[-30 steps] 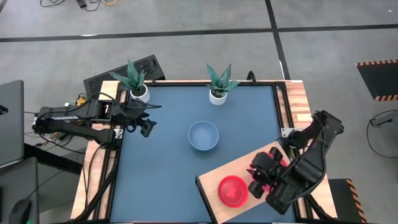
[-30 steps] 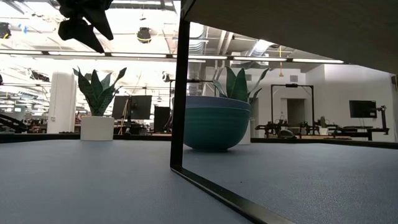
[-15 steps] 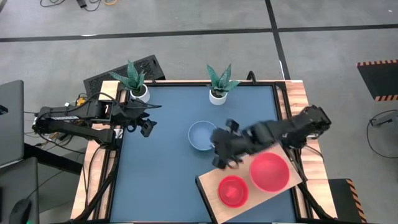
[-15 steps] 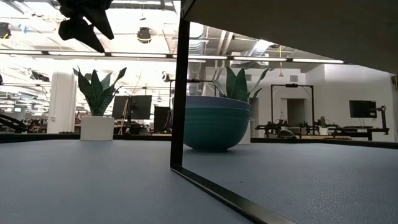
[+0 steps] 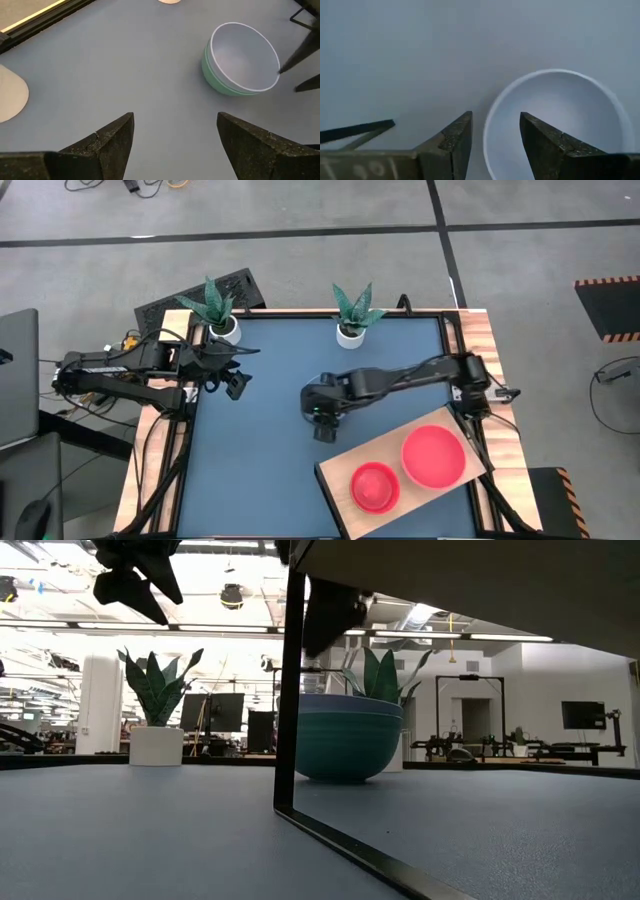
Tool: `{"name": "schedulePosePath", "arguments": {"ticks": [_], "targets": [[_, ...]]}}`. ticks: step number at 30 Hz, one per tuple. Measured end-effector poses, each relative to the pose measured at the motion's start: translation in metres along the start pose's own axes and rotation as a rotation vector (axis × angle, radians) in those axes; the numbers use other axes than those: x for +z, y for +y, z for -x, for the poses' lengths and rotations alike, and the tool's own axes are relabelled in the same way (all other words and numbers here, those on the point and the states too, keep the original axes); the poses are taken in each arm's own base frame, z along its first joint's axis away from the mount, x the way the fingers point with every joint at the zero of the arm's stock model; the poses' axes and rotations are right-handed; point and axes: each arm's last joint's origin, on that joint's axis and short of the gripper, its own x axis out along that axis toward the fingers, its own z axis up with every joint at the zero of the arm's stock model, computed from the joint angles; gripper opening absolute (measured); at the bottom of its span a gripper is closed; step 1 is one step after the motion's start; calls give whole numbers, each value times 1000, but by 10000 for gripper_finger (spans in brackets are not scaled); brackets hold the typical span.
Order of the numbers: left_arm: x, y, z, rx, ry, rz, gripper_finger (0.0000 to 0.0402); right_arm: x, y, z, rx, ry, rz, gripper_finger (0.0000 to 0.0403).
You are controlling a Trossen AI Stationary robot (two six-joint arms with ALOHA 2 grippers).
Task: Place and stack bowls onto a shelf
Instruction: Stack the blue bowl on top of the orange bowl on the shelf
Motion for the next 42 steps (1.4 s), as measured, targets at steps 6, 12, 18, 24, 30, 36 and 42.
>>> {"name": "schedulePosePath", "arguments": {"ticks": [6,12,18,24,30,36,42], "targets": [[0,0,0,1,1,12,269,-3,-9,-34,24,81,16,179],[0,1,0,19,-16,26,269,-1,-19,-41,39,91,-7,178],[0,1,0,20,-16,28,269,1,-31,-42,29,88,-30,177],[0,1,0,19,-17,28,269,1,-28,-41,36,83,-31,177],[1,1,0,24,-21,28,269,4,-16,-40,56,36,-45,177],[1,1,0,27,-23,41,269,-1,-14,-59,38,88,-47,177],[1,1,0,27,-23,44,269,-9,-14,-75,28,160,-40,176]]}}
